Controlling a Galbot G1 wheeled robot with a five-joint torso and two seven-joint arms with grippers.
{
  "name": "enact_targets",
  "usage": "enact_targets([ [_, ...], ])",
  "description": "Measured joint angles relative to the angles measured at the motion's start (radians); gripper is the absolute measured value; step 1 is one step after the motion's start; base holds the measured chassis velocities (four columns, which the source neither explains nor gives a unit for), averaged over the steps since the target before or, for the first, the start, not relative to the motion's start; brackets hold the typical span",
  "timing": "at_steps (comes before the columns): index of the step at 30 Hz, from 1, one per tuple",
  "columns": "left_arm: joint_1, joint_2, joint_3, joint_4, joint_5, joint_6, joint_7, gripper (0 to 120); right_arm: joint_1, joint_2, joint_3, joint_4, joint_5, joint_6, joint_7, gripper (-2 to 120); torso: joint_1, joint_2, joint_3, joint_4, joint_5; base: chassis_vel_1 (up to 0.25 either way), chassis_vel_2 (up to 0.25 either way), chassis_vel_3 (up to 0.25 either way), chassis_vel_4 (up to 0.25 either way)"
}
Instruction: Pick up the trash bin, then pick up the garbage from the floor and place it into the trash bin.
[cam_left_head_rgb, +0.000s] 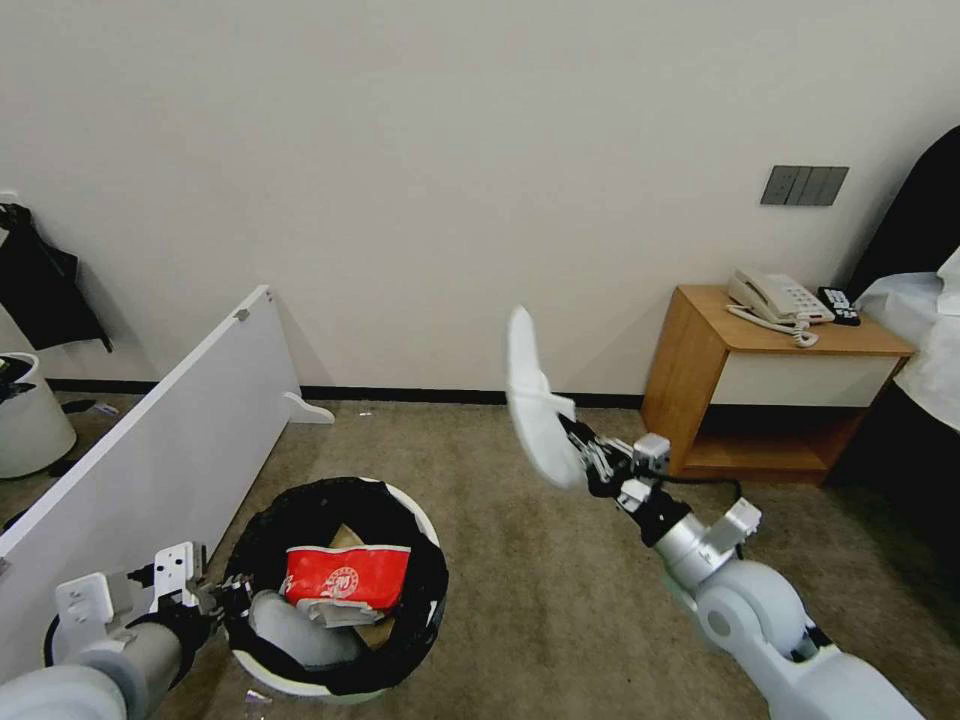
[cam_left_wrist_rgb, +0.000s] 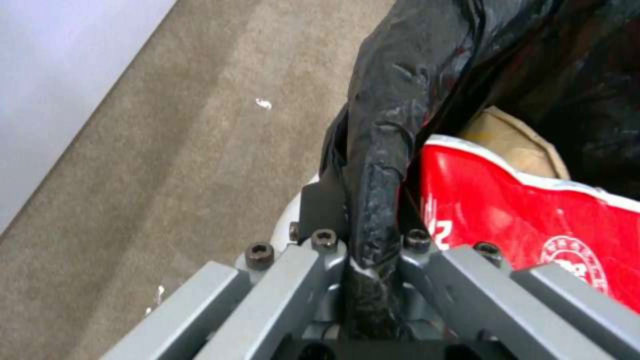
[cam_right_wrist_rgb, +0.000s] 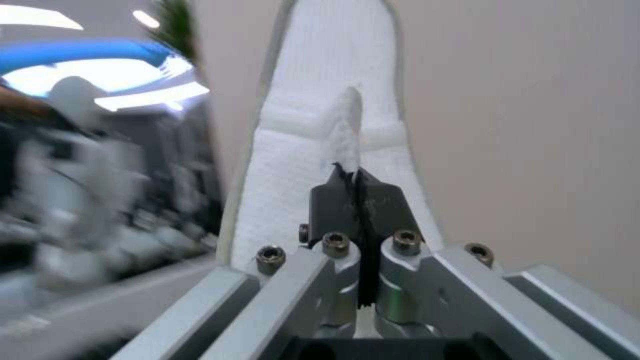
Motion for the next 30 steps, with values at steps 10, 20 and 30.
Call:
enact_targets([
  [10, 0.002, 0.003, -0.004, 0.002, -0.002, 0.0, 0.001, 1, 0.279, 0.055, -0.325, -0.027, 0.101, 0.028, -0.074, 0, 0.0, 0.0, 0.0, 0.0001, 0.0001, 0.0, 0.0, 0.0, 0.0],
  [20, -0.002, 0.008, -0.011, -0.001, -0.002, 0.0, 0.0, 1, 0.343, 0.085, -0.495, -0.055, 0.089, -0.019, 0.053, 0, 0.0, 0.0, 0.0, -0.0001, 0.0002, 0.0, 0.0, 0.0, 0.0],
  [30, -0.01, 0.008, -0.008, -0.005, -0.004, 0.0, -0.001, 1, 0.342, 0.086, -0.585, -0.065, 0.066, -0.075, 0.123, 0, 0.0, 0.0, 0.0, 0.0, 0.0002, 0.0, 0.0, 0.0, 0.0],
])
